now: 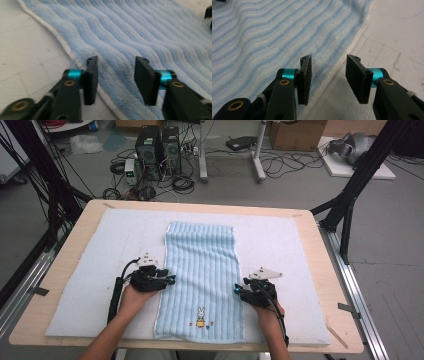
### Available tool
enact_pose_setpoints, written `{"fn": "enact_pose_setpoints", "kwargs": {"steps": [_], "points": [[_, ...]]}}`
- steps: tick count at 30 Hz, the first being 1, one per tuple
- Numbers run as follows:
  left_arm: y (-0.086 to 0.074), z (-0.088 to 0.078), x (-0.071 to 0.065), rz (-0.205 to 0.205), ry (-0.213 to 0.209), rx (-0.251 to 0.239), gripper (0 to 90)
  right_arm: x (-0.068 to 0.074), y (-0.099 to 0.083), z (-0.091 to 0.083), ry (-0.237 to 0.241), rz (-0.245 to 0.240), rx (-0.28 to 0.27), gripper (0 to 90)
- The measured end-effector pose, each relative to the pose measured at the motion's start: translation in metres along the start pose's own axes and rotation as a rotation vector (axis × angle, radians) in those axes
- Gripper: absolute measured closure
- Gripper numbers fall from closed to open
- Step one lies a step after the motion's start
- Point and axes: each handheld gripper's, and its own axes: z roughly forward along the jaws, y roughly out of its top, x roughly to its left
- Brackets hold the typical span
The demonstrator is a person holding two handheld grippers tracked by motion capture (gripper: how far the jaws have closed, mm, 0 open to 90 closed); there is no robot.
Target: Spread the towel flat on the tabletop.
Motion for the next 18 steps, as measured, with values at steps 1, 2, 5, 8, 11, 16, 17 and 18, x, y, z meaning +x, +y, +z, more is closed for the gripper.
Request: {"fn": "enact_pose_setpoints", "kwargs": {"steps": [1,2,5,8,11,16,17,18], "points": [[0.000,0.001,-0.003,0.033,0.021,0.009,71.3,0.000,0.001,0.001,0.005,-0.004,-0.002,58.9],[0.001,0.001,-0.004,0.041,0.033,0.013,77.9,0.001,0.002,0.003,0.011,-0.012,0.002,60.7],[0.001,0.001,-0.002,0.021,0.037,0.009,85.9,0.003,0.006,0.009,0.012,-0.026,0.028,66.2],[0.002,0.002,-0.001,0.019,0.053,0.008,86.5,0.002,0.010,0.012,0.006,-0.020,0.033,73.3],[0.005,0.004,0.005,-0.003,0.071,0.001,86.7,0.001,0.011,0.014,0.000,-0.022,0.031,79.8],[0.011,0.011,0.017,-0.028,0.099,-0.005,86.7,0.003,0.017,0.023,-0.044,-0.033,0.017,80.5],[0.014,0.013,0.019,-0.018,0.110,-0.003,86.7,0.002,0.019,0.025,-0.055,-0.034,0.016,80.0],[0.016,0.015,0.021,-0.014,0.117,-0.005,86.7,0.002,0.021,0.027,-0.062,-0.033,0.014,79.7]]}}
